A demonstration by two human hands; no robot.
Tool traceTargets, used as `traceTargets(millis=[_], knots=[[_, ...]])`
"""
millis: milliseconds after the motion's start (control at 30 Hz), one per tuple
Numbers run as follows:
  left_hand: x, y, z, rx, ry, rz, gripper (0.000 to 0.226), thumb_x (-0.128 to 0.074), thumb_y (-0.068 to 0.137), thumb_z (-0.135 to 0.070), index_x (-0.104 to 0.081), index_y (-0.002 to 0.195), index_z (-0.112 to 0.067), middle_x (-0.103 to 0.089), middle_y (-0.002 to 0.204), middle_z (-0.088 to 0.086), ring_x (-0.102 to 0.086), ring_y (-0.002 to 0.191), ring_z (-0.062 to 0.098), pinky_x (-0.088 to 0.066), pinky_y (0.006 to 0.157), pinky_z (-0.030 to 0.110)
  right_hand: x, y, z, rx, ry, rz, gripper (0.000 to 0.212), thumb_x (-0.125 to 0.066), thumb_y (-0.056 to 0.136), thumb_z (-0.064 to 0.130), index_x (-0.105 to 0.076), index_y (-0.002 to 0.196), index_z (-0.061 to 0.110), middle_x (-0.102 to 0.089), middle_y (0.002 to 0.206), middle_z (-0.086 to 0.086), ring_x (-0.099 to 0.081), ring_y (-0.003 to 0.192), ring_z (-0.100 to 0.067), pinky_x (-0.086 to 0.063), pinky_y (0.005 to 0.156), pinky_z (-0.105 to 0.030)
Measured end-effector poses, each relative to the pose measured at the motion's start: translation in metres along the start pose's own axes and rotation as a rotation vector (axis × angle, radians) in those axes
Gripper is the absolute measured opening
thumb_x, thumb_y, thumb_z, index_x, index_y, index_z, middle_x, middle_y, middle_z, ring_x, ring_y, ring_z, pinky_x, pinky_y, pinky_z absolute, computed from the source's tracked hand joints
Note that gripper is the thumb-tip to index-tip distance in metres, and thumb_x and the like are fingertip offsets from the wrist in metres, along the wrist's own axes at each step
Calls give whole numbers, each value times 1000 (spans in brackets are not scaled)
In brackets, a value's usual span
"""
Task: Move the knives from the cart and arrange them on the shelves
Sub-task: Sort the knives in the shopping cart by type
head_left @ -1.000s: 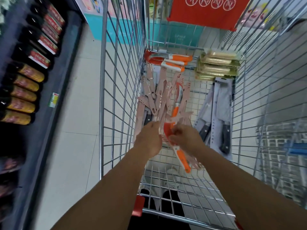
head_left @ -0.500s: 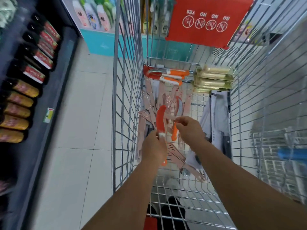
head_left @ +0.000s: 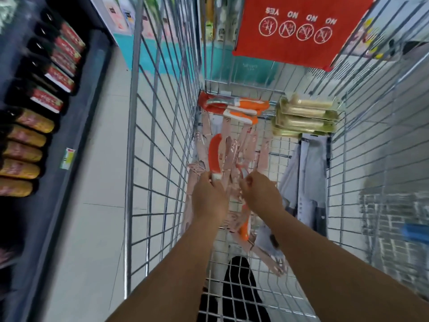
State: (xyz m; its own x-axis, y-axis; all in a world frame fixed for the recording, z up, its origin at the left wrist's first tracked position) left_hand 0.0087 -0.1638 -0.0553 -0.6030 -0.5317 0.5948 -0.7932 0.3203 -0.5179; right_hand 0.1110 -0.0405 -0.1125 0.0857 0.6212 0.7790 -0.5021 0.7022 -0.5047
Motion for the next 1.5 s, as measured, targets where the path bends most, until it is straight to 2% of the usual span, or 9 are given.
traceTargets(millis=[133,233,367,567,833,1100,1300,1400,1500], knots=[[-5,10,-7,41,18,-25,26,-36,101,-22,-58,113,-13,-56,88,-1,-50,75,15,-30,54,26,-14,1,2,-62,-117,59,60,-63,88,41,-41,126,1,-52,116,-15,-55,105,-31,-46,87,-37],[-6,13,-10,64,45,-26,25,-38,101,-21,-58,112,-13,-51,80,-5,-46,65,9,-27,49,19,-23,-8,-4,-102,-180,84,53,-55,92,17,-30,136,0,-47,125,-18,-56,108,-30,-47,86,-33],[-8,11,-9,68,25,19,22,-42,99,-22,-57,111,-11,-56,88,-1,-42,60,1,-30,43,14,-31,-22,-13,-56,-302,126,37,-47,92,11,-41,128,3,-55,119,-13,-60,103,-24,-48,81,-29],[-11,9,5,105,48,42,24,-39,101,-26,-56,112,-14,-53,79,-6,-46,62,3,-31,47,21,-32,-19,-22,-187,-174,211,20,-50,87,13,-64,102,8,-66,95,-5,-65,86,-22,-43,63,-25],[-5,12,14,127,-14,27,22,-40,100,-26,-57,107,-15,-59,85,-1,-53,70,14,-33,51,22,-15,-28,-16,-174,136,265,18,-57,88,24,-58,72,17,-51,60,6,-47,52,-4,-34,46,-21],[-19,30,-7,162,-244,76,22,-54,93,-18,-61,113,-10,-67,99,6,-63,80,20,-42,62,24,49,7,13,-23,342,32,12,-47,95,28,-51,104,20,-62,91,0,-58,74,-13,-39,59,-25],[-31,65,-42,288,-483,-13,31,-63,87,-21,-56,116,-14,-66,111,8,-65,98,27,-53,84,34,94,78,50,225,7,7,34,-47,86,5,-54,119,7,-57,105,-25,-55,90,-33,-37,67,-27],[-41,85,-57,295,-533,-34,35,-64,86,-20,-49,117,-18,-59,105,2,-64,89,24,-52,69,29,115,106,65,270,-87,-36,49,-51,85,2,-43,133,10,-52,120,-21,-50,113,-36,-41,85,-35],[-51,105,-67,300,-586,-92,36,-66,84,-16,-45,112,-19,-56,95,2,-65,85,30,-56,67,37,122,134,74,298,-138,-92,42,-52,87,5,-44,127,14,-58,119,-14,-56,109,-34,-44,85,-36]])
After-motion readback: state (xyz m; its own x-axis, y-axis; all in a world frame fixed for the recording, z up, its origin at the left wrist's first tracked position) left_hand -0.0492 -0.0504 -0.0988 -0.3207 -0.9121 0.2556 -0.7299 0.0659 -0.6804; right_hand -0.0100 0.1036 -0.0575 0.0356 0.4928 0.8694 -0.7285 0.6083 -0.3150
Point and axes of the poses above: each hand's wrist, its own y-axis towards the middle knuckle, its own x-axis out of the back of the hand, z = x × y, the point moved 8 cm from there along y, towards the middle knuckle
